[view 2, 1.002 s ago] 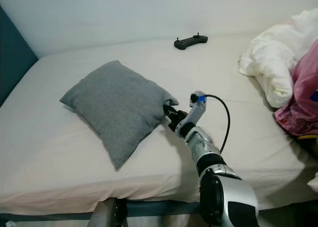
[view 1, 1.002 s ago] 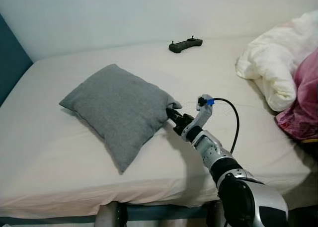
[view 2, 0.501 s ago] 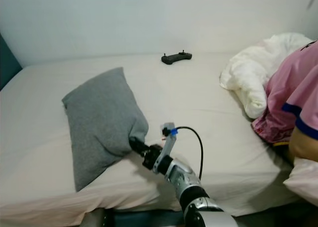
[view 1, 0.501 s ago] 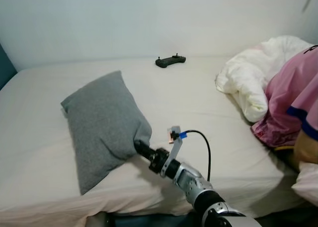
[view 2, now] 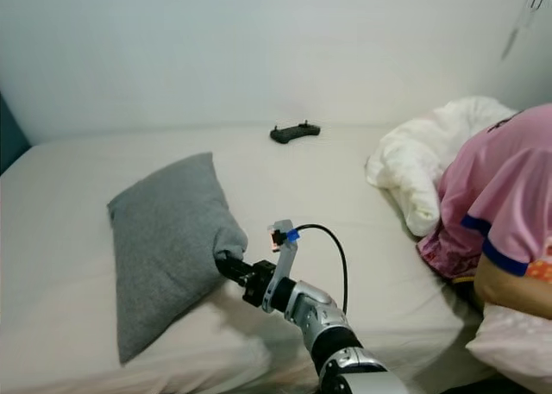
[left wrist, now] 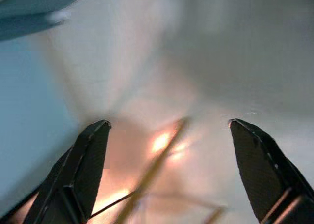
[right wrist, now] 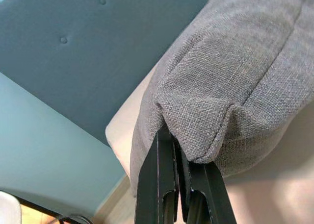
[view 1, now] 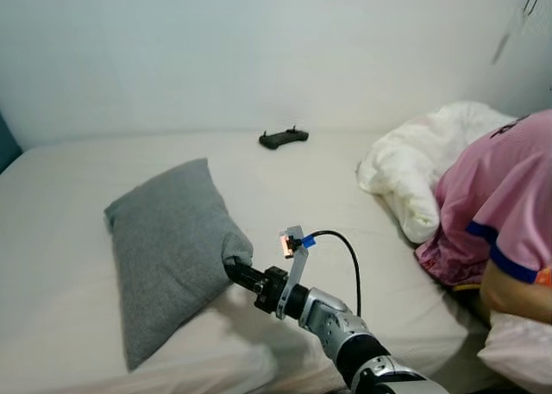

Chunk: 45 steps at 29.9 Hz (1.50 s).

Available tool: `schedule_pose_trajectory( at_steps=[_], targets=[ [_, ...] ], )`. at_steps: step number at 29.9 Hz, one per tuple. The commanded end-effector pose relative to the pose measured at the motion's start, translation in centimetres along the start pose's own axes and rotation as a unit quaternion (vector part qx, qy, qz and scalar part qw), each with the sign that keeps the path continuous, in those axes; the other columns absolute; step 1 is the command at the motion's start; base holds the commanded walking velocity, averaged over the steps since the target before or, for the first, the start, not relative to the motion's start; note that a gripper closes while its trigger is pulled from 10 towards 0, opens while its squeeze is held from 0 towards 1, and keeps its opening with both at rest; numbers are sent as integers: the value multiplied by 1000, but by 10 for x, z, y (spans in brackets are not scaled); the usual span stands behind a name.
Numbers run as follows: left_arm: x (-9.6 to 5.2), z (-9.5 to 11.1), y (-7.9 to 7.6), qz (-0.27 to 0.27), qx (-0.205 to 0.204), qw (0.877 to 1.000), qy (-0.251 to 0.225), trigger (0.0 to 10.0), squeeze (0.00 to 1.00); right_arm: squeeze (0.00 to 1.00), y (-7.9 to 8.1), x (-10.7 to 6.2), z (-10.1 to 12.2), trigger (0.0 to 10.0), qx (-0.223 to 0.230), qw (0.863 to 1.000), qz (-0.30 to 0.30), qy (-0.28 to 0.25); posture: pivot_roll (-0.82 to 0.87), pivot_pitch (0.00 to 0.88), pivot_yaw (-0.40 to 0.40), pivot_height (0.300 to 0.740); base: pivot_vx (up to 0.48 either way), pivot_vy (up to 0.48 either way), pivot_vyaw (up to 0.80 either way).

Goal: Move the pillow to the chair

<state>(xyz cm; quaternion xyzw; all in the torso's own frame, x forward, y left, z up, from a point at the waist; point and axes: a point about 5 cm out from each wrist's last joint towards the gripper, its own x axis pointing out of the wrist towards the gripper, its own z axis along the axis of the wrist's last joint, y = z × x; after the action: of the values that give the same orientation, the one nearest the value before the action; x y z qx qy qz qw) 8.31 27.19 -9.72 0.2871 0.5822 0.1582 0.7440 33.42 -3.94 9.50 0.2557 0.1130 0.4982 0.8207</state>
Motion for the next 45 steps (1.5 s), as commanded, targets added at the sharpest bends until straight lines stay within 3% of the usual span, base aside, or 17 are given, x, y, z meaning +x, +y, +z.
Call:
schedule_pose_trajectory(
  at_steps=[1, 6, 10, 11, 14, 15, 17, 19, 20, 23, 24, 25, 26, 32, 33, 41, 45],
  targets=[
    [4, -12, 24, 74, 0, 997, 16, 10000, 0, 0, 9, 7, -5, 0, 8, 1000, 27, -4, 82, 61, -75, 621, 0, 0, 0],
    [6, -12, 32, 99, -16, 995, 14, 10000, 0, 0, 9, 7, -5, 0, 9, 1000, 27, -3, 83, 64, -74, 635, 0, 0, 0],
    [9, -6, 56, 158, -71, 985, 5, 10000, 0, 0, 7, 4, -4, 0, 10, 1000, 21, -7, 80, 65, -67, 654, 0, 0, 0],
    [9, -6, 56, 158, -71, 985, 5, 10000, 0, 0, 7, 4, -4, 0, 10, 1000, 21, -7, 80, 65, -67, 654, 0, 0, 0],
    [10, 5, 60, 153, -134, 979, -15, 10000, 0, 0, 7, 5, 0, 0, 10, 999, 27, -16, 76, 62, -62, 669, 0, 0, 0],
    [10, 5, 60, 153, -134, 979, -15, 10000, 0, 0, 7, 5, 0, 0, 10, 999, 27, -16, 76, 62, -62, 669, 0, 0, 0],
    [10, 12, 59, 149, -185, 971, -23, 10000, 0, 0, 8, 5, 2, 0, 8, 999, 30, -20, 76, 61, -61, 684, 0, 0, 0],
    [10, 12, 59, 149, -190, 970, -23, 10000, 0, 0, 8, 5, 2, 0, 8, 999, 30, -20, 76, 61, -61, 688, 0, 0, 0],
    [9, 26, 48, 99, -254, 961, -35, 10000, 0, 0, 9, 6, 5, 0, 7, 999, 35, -26, 77, 61, -61, 698, 0, 0, 0],
    [8, 38, 37, 54, -287, 955, -52, 10000, 0, 0, 11, 8, 9, 0, 4, 999, 43, -32, 78, 56, -62, 708, 0, 0, 0],
    [8, 38, 37, 54, -287, 955, -52, 10000, 0, 0, 11, 8, 9, 0, 4, 999, 43, -32, 78, 56, -62, 708, 0, 0, 0],
    [4, 47, 23, 8, -300, 952, -61, 10000, 0, 0, 14, 11, 16, 0, -4, 998, 53, -41, 76, 52, -60, 717, 0, 0, 0],
    [4, 48, 19, -4, -303, 951, -61, 10000, 0, 0, 15, 12, 19, 0, -8, 998, 55, -43, 76, 52, -60, 722, 0, 0, 0],
    [1, 33, 3, -31, -291, 956, -27, 10000, 0, 0, 13, 12, 28, 0, -27, 997, 37, -60, 68, 42, -52, 740, -141, 0, 0],
    [0, 26, -3, -40, -277, 960, -17, 10000, 0, 0, 10, 11, 28, 10000, -28, 998, 14, -61, 69, 42, -53, 740, -480, 0, 0],
    [-4, 19, -15, -80, -228, 970, -25, 10000, 0, 0, 1, 6, 25, 10000, -24, 997, -39, -66, 71, 44, -54, 740, -326, 0, 0],
    [-6, 21, -22, -96, -211, 972, -31, 10000, 0, 0, 3, 7, 22, 10000, -38, 997, -35, -56, 68, 46, -55, 740, 0, 0, 600]
  ],
)
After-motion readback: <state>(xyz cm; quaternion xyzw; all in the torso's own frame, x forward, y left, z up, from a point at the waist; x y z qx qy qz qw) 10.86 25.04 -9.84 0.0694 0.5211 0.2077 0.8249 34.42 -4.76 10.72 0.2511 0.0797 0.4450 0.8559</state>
